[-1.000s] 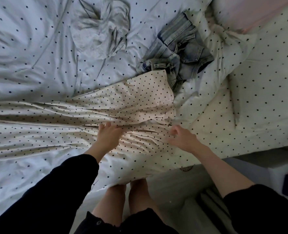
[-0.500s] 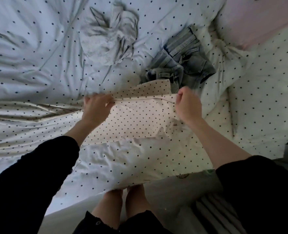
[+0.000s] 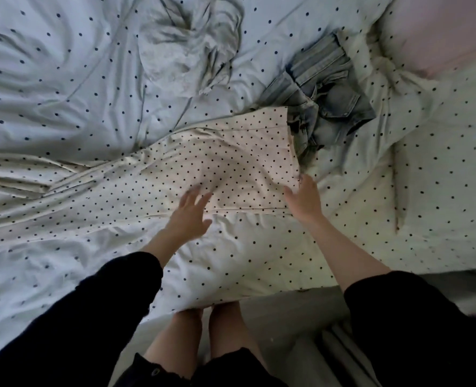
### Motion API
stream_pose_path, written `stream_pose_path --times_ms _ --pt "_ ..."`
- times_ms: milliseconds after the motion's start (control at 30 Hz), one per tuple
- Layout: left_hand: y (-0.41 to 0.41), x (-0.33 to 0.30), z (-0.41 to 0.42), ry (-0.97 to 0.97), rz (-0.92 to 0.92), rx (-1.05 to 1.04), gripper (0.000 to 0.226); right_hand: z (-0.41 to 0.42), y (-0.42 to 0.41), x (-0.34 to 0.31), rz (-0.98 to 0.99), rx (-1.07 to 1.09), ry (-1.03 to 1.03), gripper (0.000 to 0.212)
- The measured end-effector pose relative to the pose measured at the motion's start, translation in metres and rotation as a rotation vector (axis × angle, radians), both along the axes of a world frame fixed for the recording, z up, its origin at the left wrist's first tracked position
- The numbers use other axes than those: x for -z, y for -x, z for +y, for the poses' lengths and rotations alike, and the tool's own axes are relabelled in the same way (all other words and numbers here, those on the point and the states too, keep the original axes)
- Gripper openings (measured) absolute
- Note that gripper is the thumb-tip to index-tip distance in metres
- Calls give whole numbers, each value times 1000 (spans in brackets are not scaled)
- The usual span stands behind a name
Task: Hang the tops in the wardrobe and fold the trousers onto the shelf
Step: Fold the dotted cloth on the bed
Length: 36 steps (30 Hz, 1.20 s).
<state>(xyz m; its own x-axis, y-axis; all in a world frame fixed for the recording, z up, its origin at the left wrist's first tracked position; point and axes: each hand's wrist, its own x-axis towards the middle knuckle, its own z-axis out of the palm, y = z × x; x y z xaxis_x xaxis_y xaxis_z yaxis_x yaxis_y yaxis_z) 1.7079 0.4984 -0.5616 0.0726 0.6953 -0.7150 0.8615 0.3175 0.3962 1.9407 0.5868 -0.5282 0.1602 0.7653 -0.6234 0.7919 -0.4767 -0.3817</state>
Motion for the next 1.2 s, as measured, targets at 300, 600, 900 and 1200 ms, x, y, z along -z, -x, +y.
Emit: stream_pose_path --times_ms 300,600,900,1200 --pt "-14 20 -10 -54 9 22 68 14 -6 39 153 224 195 57" --pt "1 -1 -13 -33 0 -66 57 -4 -13 20 -45 434 104 20" --pt "-25 -24 -36 81 -5 17 56 -45 -65 -15 -246 385 212 38" --pt "15 -15 -52 -99 -32 -235 41 -37 3 -4 -455 -249 -20 59"
